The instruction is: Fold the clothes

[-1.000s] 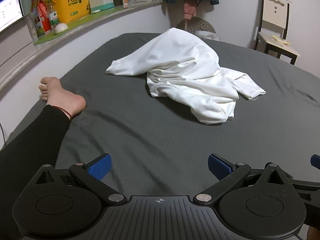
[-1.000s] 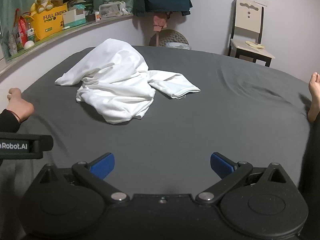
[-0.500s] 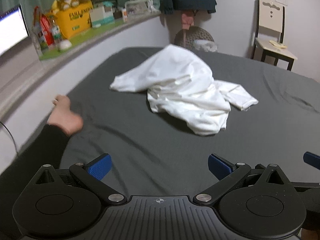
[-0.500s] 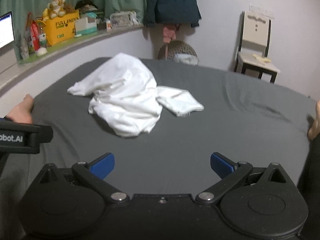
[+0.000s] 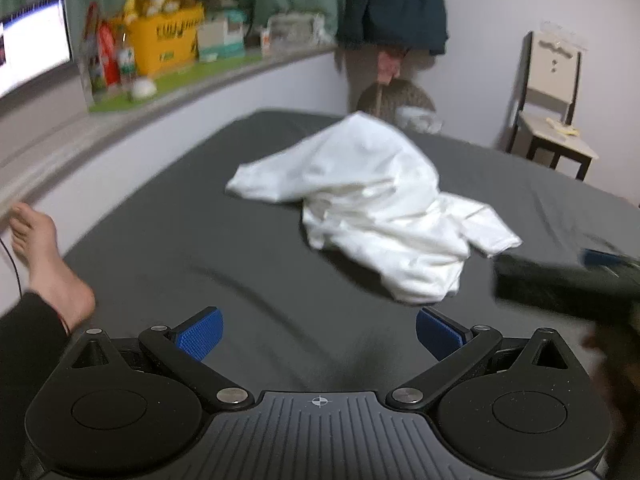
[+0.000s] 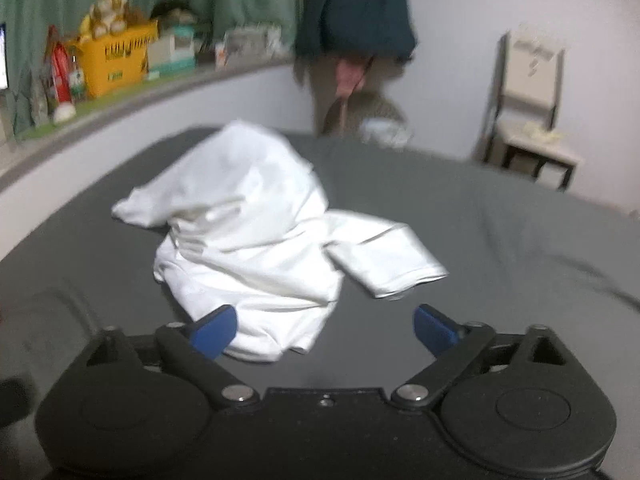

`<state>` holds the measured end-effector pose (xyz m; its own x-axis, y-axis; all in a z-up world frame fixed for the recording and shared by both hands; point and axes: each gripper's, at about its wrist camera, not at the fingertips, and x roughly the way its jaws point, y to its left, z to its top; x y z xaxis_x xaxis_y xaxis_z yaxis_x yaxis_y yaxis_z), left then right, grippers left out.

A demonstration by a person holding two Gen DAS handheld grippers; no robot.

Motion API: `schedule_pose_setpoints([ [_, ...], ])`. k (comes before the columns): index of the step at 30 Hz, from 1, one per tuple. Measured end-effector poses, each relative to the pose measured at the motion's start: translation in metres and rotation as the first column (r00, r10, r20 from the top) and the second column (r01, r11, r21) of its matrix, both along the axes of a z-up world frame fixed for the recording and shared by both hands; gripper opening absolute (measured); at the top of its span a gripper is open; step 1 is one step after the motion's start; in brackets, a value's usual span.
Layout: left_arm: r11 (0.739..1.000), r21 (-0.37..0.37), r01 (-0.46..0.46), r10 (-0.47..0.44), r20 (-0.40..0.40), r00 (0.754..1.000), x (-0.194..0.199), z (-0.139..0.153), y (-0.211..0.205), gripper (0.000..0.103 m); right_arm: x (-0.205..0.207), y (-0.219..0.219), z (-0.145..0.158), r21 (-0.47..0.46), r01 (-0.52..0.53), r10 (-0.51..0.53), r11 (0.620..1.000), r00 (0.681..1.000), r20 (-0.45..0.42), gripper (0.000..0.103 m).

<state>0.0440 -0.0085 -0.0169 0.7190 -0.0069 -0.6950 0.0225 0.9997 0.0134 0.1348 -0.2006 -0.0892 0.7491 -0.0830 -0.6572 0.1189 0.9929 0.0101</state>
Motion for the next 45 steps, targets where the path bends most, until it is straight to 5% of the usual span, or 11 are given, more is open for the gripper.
schedule_pose_setpoints([
  [7,0.991,-0.095,-0.095,0.097,0.014,0.995,0.02,-0.032,0.016,0.103,0.08,0.02,-0.064,-0.065,-0.095,0.09,0.993,0.993,-0.079,0.07],
  [11,0.982,-0.119,-0.143,0.143,-0.011,0.99,0.032,-0.046,0.016,0.103,0.094,0.014,-0.075,-0.087,-0.084,0.077,0.993,0.993,-0.087,0.009],
  [17,0.964,-0.153,-0.215,0.21,-0.051,0.976,0.05,-0.068,0.016,0.103,0.02,-0.022,0.003,0.152,-0.174,0.139,0.973,0.966,0.218,0.007],
  [24,0.955,-0.173,-0.24,0.247,0.02,0.969,0.037,-0.055,0.021,0.103,-0.149,-0.034,0.092,0.104,-0.41,0.326,0.906,0.834,0.444,0.001],
  [28,0.96,-0.125,-0.251,0.264,0.104,0.959,0.028,-0.038,0.021,0.103,-0.2,-0.04,0.091,0.024,-0.426,0.395,0.904,0.856,0.334,0.006],
  [30,0.962,-0.104,-0.253,0.265,0.123,0.956,0.026,-0.033,0.021,0.103,-0.196,-0.032,0.069,-0.027,-0.344,0.339,0.939,0.907,0.249,0.069],
  [31,0.963,-0.099,-0.252,0.263,0.121,0.957,0.026,-0.032,0.021,0.103,-0.192,-0.032,0.06,-0.007,-0.316,0.309,0.949,0.921,0.236,0.082],
  [34,0.964,-0.117,-0.239,0.249,0.081,0.965,0.025,-0.036,0.02,0.103,-0.148,-0.03,0.036,0.11,-0.282,0.262,0.953,0.95,0.171,0.083],
  [40,0.956,-0.214,-0.199,0.2,-0.018,0.98,0.024,-0.044,0.027,0.103,-0.016,-0.01,0.003,0.087,-0.164,0.152,0.983,0.98,0.131,0.082],
  [43,0.95,-0.227,-0.215,0.208,-0.055,0.977,0.026,-0.05,0.026,0.103,0.041,0.005,-0.023,0.02,-0.117,0.115,0.993,0.99,0.082,0.07],
  [45,0.946,-0.24,-0.217,0.207,-0.068,0.976,0.029,-0.053,0.026,0.103,0.068,0.006,-0.031,0.079,-0.089,0.087,0.993,0.996,0.033,0.04],
])
